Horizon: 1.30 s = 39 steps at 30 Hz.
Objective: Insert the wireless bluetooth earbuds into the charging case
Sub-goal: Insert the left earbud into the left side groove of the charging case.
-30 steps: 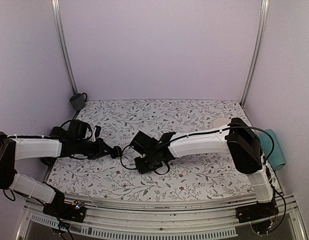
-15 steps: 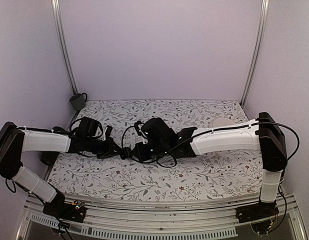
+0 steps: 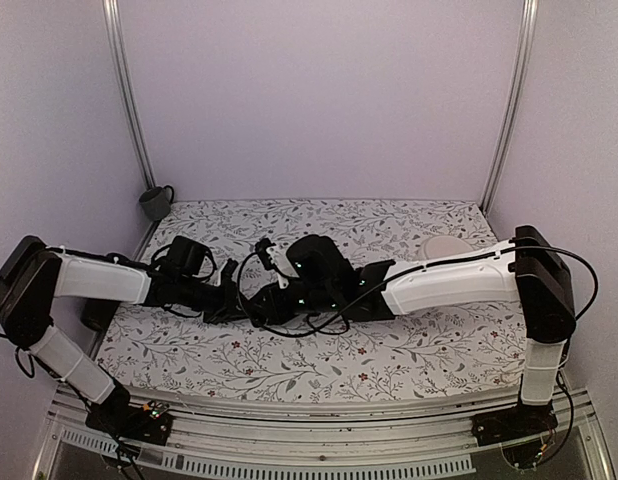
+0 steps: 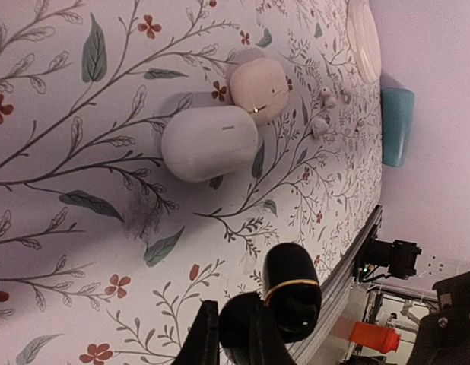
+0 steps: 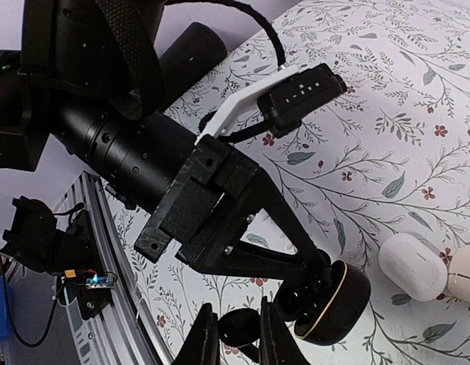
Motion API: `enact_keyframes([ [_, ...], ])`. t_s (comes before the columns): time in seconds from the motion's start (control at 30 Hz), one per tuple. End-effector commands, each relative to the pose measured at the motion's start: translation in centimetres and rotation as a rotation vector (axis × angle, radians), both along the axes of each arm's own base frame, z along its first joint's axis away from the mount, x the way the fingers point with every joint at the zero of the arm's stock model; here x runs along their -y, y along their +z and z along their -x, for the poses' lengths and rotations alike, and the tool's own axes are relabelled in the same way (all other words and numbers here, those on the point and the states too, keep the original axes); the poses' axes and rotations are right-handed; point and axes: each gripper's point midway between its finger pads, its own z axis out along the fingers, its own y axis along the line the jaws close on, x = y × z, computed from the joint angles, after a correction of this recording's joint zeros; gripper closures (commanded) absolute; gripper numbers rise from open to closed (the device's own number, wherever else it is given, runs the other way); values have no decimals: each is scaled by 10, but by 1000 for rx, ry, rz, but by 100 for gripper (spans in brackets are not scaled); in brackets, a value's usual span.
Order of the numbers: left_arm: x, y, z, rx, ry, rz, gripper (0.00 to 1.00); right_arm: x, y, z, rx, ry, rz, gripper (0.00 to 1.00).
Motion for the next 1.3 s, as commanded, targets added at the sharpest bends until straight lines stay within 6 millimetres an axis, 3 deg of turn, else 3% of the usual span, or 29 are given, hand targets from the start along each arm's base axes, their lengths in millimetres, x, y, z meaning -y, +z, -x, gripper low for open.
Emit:
enact_keyframes([
  [0.0,15,11,4,-3,-53,59,100,-6,2,2,40,49,-36,90],
  [0.57,23,28,13,-28,-85,127,100,-1,-21,3,114,76,-19,91],
  [1.27,24,38,13,-18,-81,123,100,5,-32,5,174,64,8,92],
])
